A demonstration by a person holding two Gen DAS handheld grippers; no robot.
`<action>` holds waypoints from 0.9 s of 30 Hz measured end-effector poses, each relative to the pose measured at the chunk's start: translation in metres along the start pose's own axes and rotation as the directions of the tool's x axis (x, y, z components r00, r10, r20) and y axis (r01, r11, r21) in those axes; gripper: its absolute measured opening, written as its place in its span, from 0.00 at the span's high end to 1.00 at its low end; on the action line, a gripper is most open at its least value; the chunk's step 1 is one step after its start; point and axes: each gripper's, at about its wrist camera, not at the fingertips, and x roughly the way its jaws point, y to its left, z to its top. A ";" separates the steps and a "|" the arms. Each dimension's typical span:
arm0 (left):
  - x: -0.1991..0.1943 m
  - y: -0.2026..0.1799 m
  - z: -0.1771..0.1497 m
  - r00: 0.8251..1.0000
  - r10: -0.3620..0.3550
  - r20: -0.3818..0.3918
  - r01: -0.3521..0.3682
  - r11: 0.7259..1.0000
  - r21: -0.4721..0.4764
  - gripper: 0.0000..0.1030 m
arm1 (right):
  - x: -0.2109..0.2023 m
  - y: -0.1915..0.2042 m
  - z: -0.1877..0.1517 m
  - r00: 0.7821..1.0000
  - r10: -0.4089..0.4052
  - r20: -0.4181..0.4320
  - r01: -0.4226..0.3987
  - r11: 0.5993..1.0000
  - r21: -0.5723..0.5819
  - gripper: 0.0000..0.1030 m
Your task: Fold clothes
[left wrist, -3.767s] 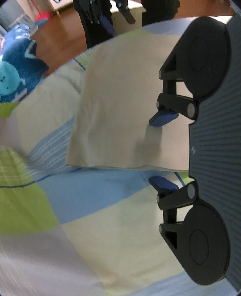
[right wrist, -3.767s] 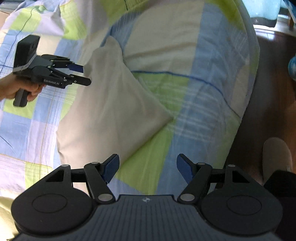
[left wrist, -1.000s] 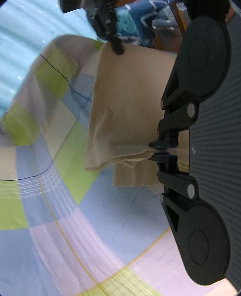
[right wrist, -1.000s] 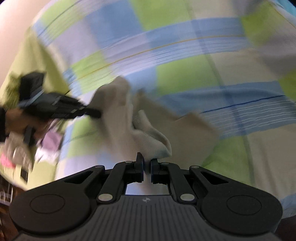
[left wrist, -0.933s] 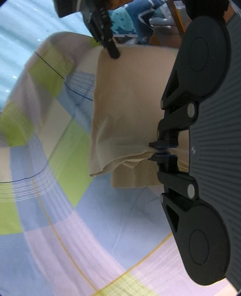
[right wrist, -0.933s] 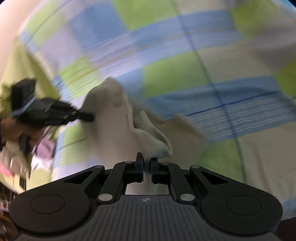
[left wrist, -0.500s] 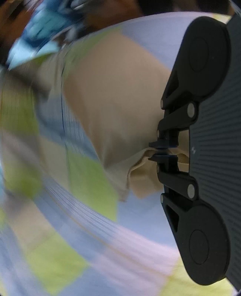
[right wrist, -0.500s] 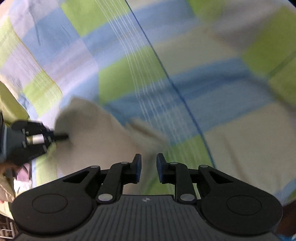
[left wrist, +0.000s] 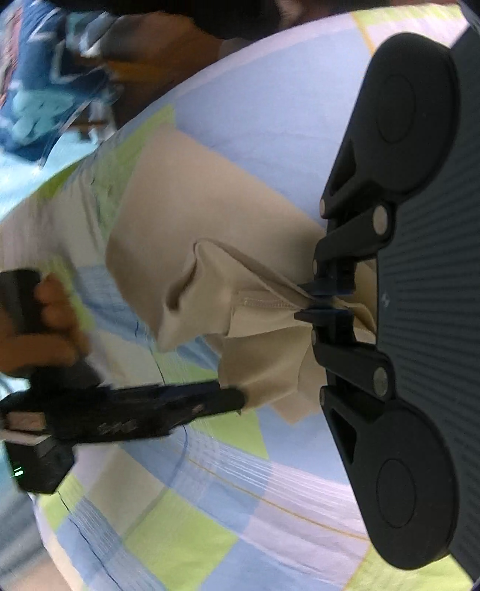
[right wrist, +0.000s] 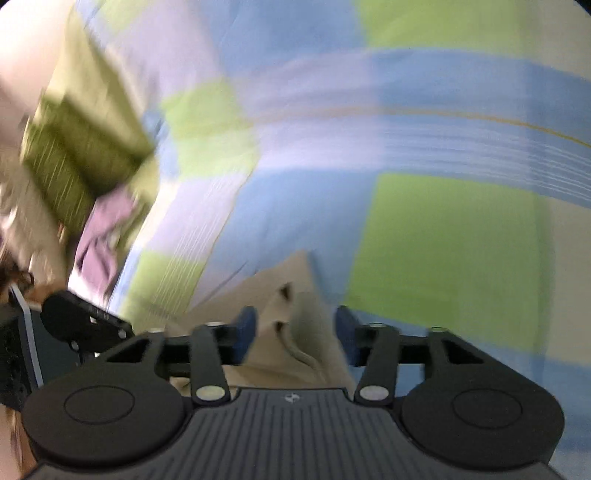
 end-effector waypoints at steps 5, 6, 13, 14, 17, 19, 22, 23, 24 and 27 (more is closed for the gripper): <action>0.000 0.005 0.003 1.000 0.019 0.001 -0.019 0.996 -0.086 0.96 | 0.036 -0.001 0.020 0.993 0.056 -0.108 -0.061 0.997 -0.038 0.67; 0.000 0.006 0.003 1.000 0.025 0.002 -0.024 0.994 -0.102 0.96 | 0.037 0.004 0.021 0.991 0.070 -0.111 -0.078 0.995 -0.067 0.92; 0.001 0.027 0.000 0.999 0.026 -0.030 -0.034 0.956 -0.292 0.96 | 0.034 0.033 0.036 0.999 0.012 -0.046 -0.024 0.958 -0.286 0.71; 0.002 0.035 -0.001 0.999 0.023 -0.036 -0.034 0.939 -0.343 0.96 | 0.031 0.029 0.037 0.999 -0.033 -0.004 0.031 0.964 -0.266 0.66; 0.008 0.060 -0.004 0.998 0.014 -0.054 -0.039 0.874 -0.485 0.96 | 0.006 0.011 0.038 0.983 -0.121 0.138 0.140 0.980 -0.143 0.65; 0.018 0.083 -0.010 0.997 -0.036 -0.071 -0.016 0.787 -0.617 0.96 | -0.024 -0.003 0.028 0.959 -0.188 0.211 0.201 0.979 -0.039 0.64; 0.037 0.105 -0.016 0.987 -0.129 -0.101 0.014 0.682 -0.732 0.96 | -0.070 -0.023 -0.007 0.911 -0.308 0.276 0.271 0.948 0.165 0.58; 0.042 0.110 -0.018 0.983 -0.151 -0.105 0.019 0.652 -0.758 0.95 | -0.084 -0.029 -0.023 0.900 -0.336 0.279 0.273 0.931 0.243 0.57; 0.046 0.115 -0.021 0.980 -0.170 -0.105 0.024 0.619 -0.785 0.95 | -0.096 -0.034 -0.043 0.892 -0.360 0.273 0.268 0.908 0.322 0.57; 0.052 0.128 -0.025 0.971 -0.221 -0.096 0.042 0.547 -0.836 0.95 | -0.118 -0.035 -0.100 0.881 -0.417 0.225 0.276 0.837 0.472 0.55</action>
